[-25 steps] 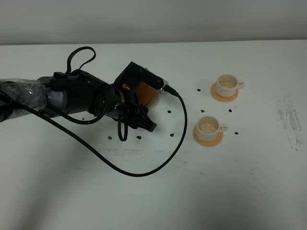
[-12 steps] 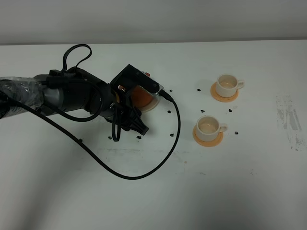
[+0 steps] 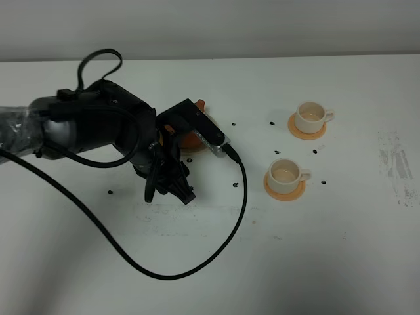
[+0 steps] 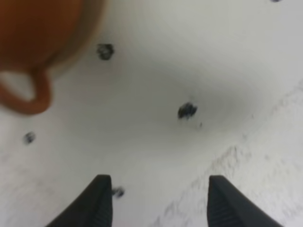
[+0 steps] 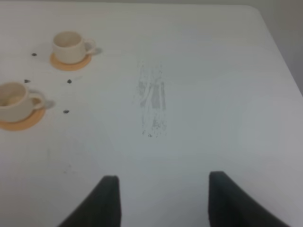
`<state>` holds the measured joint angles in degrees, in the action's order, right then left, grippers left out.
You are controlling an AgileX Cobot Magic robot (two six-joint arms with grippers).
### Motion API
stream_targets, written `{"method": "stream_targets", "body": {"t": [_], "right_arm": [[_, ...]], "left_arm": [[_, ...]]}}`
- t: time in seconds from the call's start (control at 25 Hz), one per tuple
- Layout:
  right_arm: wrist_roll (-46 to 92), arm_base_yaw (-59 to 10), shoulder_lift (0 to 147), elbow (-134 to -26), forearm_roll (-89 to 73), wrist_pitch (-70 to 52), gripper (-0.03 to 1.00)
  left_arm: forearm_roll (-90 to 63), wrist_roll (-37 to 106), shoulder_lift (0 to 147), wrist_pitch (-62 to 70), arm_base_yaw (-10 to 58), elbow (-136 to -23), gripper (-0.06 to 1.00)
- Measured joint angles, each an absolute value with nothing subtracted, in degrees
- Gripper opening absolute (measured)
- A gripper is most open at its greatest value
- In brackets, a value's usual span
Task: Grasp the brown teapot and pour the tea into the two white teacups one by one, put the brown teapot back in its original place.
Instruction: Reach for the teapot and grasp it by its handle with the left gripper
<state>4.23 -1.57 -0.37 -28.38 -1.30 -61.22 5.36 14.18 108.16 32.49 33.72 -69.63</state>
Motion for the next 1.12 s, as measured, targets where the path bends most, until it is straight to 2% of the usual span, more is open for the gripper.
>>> {"method": "stream_targets", "body": {"t": [0.16, 0.44, 1.12], "right_arm": [[4.2, -1.6, -0.4, -28.4, -1.3, -61.2, 0.44], [4.2, -1.6, -0.4, -28.4, -1.3, -61.2, 0.44], [4.2, -1.6, -0.4, -28.4, -1.3, -61.2, 0.44]], "left_arm": [[10.2, 9.2, 104.1, 34.6, 32.8, -70.6, 0.47], [11.4, 5.2, 107.9, 40.0, 29.7, -80.5, 0.47], [4.0, 4.6, 118.2, 35.7, 27.2, -86.1, 0.47]]}}
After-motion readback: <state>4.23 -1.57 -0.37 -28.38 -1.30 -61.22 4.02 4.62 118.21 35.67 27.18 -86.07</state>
